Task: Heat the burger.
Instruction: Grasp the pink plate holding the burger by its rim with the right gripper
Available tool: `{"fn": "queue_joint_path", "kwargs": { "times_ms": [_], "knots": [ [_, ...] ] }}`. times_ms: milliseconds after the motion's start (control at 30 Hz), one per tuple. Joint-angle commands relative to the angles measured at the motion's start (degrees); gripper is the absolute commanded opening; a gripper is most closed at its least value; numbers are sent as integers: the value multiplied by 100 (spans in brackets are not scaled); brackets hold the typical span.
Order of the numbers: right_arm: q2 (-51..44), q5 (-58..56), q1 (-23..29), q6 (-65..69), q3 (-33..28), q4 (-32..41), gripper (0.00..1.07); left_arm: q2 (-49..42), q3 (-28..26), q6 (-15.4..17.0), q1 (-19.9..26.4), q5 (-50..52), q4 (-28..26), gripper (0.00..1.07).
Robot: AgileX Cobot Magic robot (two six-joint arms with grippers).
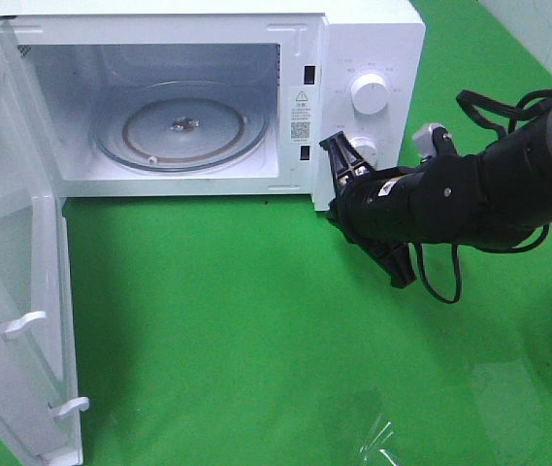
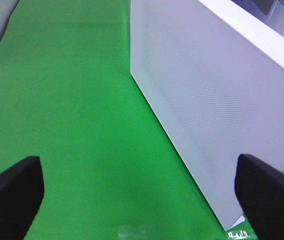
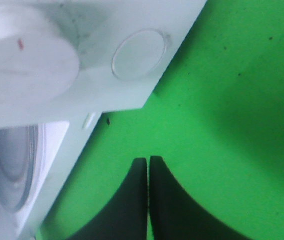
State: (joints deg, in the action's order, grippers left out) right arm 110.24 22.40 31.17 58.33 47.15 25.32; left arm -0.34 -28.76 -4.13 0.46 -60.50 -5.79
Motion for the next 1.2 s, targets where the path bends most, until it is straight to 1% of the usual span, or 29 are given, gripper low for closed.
{"fn": "queue_joint_path", "kwargs": {
  "times_ms": [33, 67, 100, 167, 267, 300, 333, 400, 433, 467, 567, 633, 700, 733, 767, 800, 833, 867, 900, 933, 967, 1033, 1067, 1100, 1133, 1167, 1200],
  "knots": [
    [-195, -390, -23, -189, -11, -556, 0, -115, 23, 11, 0, 86, -11, 96],
    [-298, -688, -23, -235, -11, -957, 0, -115, 23, 11, 0, 86, -11, 96],
    [-298, -688, -23, -235, -11, -957, 0, -115, 23, 11, 0, 86, -11, 96],
    [-476, -1232, -23, -418, -11, -1822, 0, -115, 23, 11, 0, 86, -11, 96],
    [-504, -1352, -23, -453, -11, -2011, 0, -115, 23, 11, 0, 86, -11, 96],
    [-573, -1650, -23, -516, -11, -2481, 0, -115, 23, 11, 0, 86, -11, 96],
    [-573, -1650, -23, -516, -11, -2481, 0, -115, 23, 11, 0, 86, -11, 96],
    [-768, -2332, -23, -613, -11, -3317, 0, -115, 23, 11, 0, 86, -11, 96],
    [-768, -2332, -23, -613, -11, -3317, 0, -115, 23, 11, 0, 86, -11, 96],
    [-894, -2693, -23, -619, -11, -3655, 0, -115, 23, 11, 0, 86, -11, 96],
    [-963, -2905, -23, -619, -11, -3804, 0, -115, 23, 11, 0, 86, -11, 96],
    [-1289, -3810, -23, -945, -11, -4160, 0, -115, 23, 11, 0, 86, -11, 96],
    [-1364, -4005, -23, -1134, -11, -4177, 0, -115, 23, 11, 0, 86, -11, 96],
    [-1530, -4492, -23, -1581, -11, -4171, 0, -115, 23, 11, 0, 86, -11, 96],
    [-1530, -4492, -23, -1581, -11, -4171, 0, -115, 23, 11, 0, 86, -11, 96],
    [-1702, -4939, -23, -2017, -11, -4125, 0, -115, 23, 11, 0, 86, -11, 96],
    [-1702, -4939, -23, -2017, -11, -4125, 0, -115, 23, 11, 0, 86, -11, 96],
    [-1851, -5414, -23, -2412, -11, -4114, 0, -115, 23, 11, 0, 86, -11, 96],
    [-1851, -5414, -23, -2412, -11, -4114, 0, -115, 23, 11, 0, 86, -11, 96],
    [-1977, -5850, -23, -2750, -11, -4114, 1, -115, 23, 11, 0, 86, -11, 96],
    [-1977, -5850, -23, -2750, -11, -4114, 1, -115, 23, 11, 0, 86, -11, 96],
    [-2160, -6560, -23, -3140, -11, -4114, 4, -115, 23, 11, 0, 86, -11, 96],
    [-2160, -6560, -23, -3140, -11, -4114, 4, -115, 23, 11, 0, 86, -11, 96],
    [-2303, -6927, -23, -3335, -11, -4142, 5, -115, 23, 11, 0, 86, -11, 96],
    [-2303, -6927, -23, -3335, -11, -4142, 5, -115, 23, 11, 0, 86, -11, 96],
    [-2384, -7065, -23, -3421, -11, -4160, 11, -115, 23, 11, 0, 86, -11, 96],
    [-2555, -7179, -23, -3541, -11, -4223, 20, -115, 23, 11, 0, 86, -11, 96]
  ]
}}
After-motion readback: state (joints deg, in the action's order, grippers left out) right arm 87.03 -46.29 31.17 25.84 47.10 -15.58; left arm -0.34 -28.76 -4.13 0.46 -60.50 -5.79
